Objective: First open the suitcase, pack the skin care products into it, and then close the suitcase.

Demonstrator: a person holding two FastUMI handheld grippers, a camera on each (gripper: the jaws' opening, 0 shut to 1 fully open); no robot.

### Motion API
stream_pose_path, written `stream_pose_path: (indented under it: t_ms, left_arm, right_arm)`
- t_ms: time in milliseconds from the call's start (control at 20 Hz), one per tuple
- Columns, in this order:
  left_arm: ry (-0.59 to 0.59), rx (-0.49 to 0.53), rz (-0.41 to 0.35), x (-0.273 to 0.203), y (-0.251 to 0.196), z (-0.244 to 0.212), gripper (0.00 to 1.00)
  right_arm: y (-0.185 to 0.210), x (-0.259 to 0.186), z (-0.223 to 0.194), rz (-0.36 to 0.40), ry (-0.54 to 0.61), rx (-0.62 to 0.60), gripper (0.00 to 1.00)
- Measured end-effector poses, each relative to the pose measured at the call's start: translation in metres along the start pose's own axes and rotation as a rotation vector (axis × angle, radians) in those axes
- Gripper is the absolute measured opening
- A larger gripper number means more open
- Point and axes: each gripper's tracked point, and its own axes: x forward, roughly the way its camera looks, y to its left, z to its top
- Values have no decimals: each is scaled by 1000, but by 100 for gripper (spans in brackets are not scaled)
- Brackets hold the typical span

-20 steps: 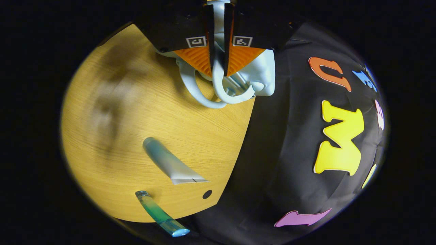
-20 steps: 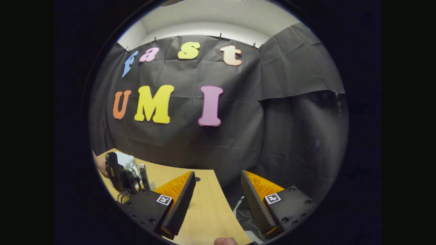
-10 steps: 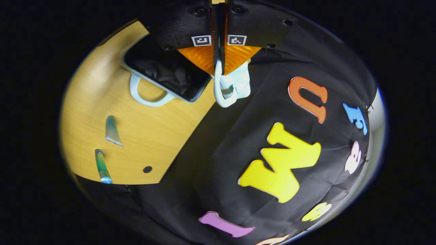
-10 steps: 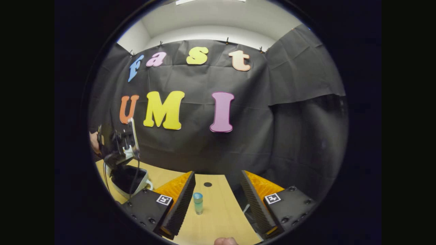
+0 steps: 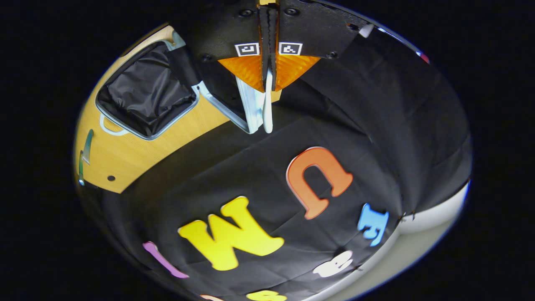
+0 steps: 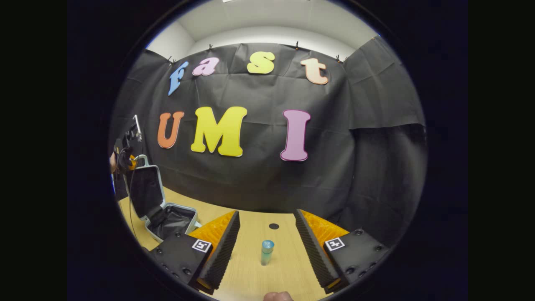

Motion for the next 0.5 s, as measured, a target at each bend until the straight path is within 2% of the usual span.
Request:
stream_pose_path:
  t_ms: [200,500]
  left_arm:
    - [47,-231,-24,37,39,-71,3]
    - [110,-502,-124,78,34,-175,3]
  right_arm:
    - [17,4,10,7,-5,-46,79]
    - [45,12,1,35,41,-103,79]
